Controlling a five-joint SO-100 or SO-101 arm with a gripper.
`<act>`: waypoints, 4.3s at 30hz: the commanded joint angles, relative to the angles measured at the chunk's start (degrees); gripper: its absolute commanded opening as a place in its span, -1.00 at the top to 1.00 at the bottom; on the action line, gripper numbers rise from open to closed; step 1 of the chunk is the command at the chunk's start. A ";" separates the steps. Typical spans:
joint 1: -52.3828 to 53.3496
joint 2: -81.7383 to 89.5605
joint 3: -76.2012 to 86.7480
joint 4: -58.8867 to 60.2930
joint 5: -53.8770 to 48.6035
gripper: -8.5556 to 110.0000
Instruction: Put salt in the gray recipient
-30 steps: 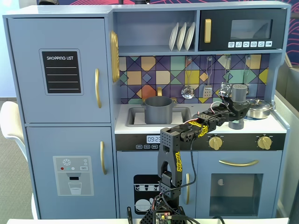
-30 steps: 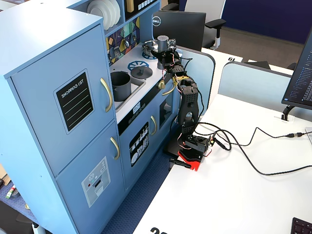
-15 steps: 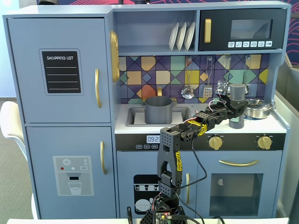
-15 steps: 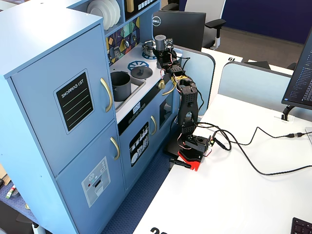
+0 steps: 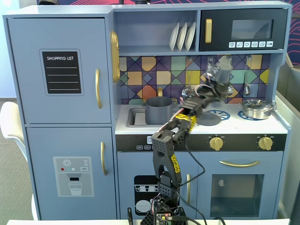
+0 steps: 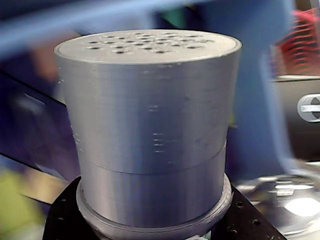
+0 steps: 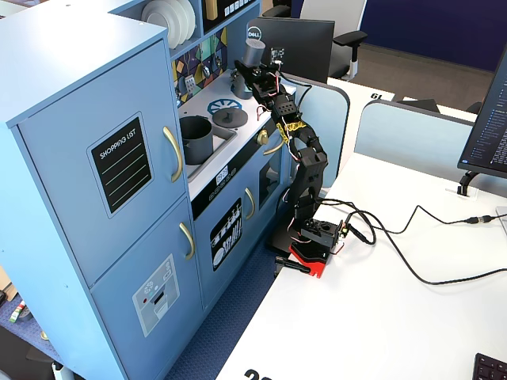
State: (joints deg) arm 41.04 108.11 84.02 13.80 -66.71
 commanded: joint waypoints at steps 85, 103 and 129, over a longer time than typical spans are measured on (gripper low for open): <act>-46.41 -2.20 -21.01 19.78 126.47 0.85; -43.24 3.60 -8.17 19.42 125.24 0.85; -10.63 7.12 -2.90 11.87 26.28 0.85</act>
State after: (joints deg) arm 20.74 109.78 78.57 30.67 -14.06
